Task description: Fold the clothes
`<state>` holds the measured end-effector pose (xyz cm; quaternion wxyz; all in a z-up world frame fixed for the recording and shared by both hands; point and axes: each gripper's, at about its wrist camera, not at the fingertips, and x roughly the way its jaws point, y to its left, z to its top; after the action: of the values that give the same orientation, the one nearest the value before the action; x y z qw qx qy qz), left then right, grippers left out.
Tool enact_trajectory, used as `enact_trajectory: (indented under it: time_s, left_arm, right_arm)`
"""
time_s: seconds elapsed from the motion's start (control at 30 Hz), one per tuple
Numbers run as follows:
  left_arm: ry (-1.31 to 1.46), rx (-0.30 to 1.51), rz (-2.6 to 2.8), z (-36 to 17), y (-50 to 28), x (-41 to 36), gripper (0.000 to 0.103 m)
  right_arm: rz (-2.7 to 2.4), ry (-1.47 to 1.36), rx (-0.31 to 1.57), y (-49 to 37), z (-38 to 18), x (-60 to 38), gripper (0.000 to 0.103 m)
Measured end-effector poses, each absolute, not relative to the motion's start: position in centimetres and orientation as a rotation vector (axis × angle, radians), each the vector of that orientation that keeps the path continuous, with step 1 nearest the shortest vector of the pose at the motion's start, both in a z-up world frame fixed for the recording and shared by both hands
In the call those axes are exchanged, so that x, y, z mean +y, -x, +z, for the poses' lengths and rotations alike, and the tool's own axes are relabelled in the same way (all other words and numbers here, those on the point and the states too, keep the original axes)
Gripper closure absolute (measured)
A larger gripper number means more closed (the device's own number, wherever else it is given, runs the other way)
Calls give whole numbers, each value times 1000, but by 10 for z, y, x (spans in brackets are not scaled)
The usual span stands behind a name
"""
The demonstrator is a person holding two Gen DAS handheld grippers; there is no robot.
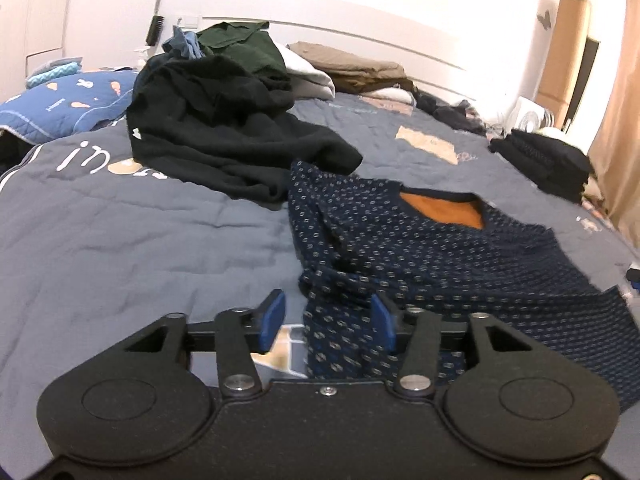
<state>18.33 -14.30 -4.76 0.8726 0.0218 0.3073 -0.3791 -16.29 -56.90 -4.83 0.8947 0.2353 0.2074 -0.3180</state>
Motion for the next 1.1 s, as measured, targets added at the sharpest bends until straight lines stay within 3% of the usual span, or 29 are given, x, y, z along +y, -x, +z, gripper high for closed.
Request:
enact_trajectory:
  time_s: [0.23, 0.37, 0.43, 1.1]
  left_arm:
    - [184, 747, -761, -47, -151, -101, 49]
    - [327, 816, -715, -54, -135, -74, 42]
    - [391, 850, -697, -59, -130, -64, 38]
    - [664, 1035, -636, -120, -118, -77, 35]
  right_arm:
    - [-634, -558, 358, 187, -27, -534, 51]
    - [-593, -698, 294, 209, -25, -512, 48]
    - [-575, -790, 270, 220, -30, -502, 46]
    - [-551, -1304, 358, 247, -115, -449, 46]
